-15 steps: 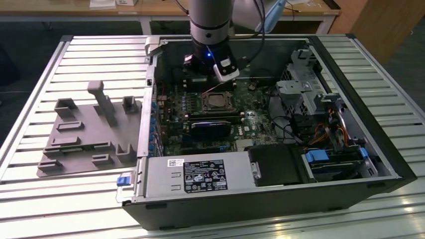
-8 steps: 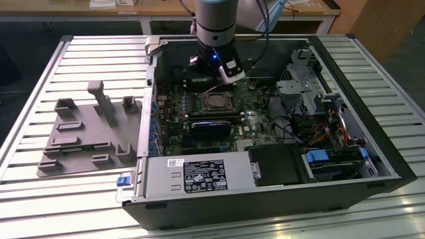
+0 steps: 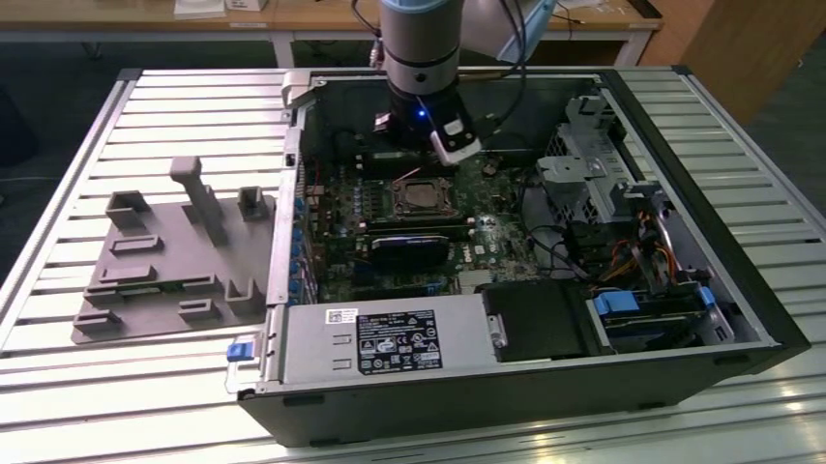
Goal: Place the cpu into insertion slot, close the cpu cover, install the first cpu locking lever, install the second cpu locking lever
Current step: 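Install the first cpu locking lever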
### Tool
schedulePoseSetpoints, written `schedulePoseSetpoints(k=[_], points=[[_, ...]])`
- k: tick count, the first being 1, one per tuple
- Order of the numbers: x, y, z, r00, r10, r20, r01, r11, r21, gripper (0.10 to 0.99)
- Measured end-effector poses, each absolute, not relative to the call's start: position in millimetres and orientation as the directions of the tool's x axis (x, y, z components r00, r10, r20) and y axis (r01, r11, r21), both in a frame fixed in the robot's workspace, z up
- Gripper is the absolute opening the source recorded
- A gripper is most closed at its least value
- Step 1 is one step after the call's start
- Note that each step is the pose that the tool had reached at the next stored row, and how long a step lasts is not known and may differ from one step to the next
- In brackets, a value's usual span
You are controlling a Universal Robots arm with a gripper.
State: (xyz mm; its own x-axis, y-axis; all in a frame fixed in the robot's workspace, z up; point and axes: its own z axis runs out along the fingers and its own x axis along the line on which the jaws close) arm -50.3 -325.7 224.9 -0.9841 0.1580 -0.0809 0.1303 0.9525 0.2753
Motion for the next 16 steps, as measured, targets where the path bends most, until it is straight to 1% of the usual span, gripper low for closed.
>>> schedulePoseSetpoints(k=[3,9,14,16], points=[[-50.3,-325.7,223.2,-0.982,0.158,-0.100,0.125,0.952,0.278,0.102],[-50.3,-325.0,220.9,-0.982,0.158,-0.105,0.124,0.953,0.276,0.102],[-50.3,-322.8,220.4,-0.982,0.158,-0.107,0.124,0.956,0.266,0.102],[-50.3,-321.7,219.8,-0.981,0.156,-0.113,0.123,0.959,0.254,0.102]])
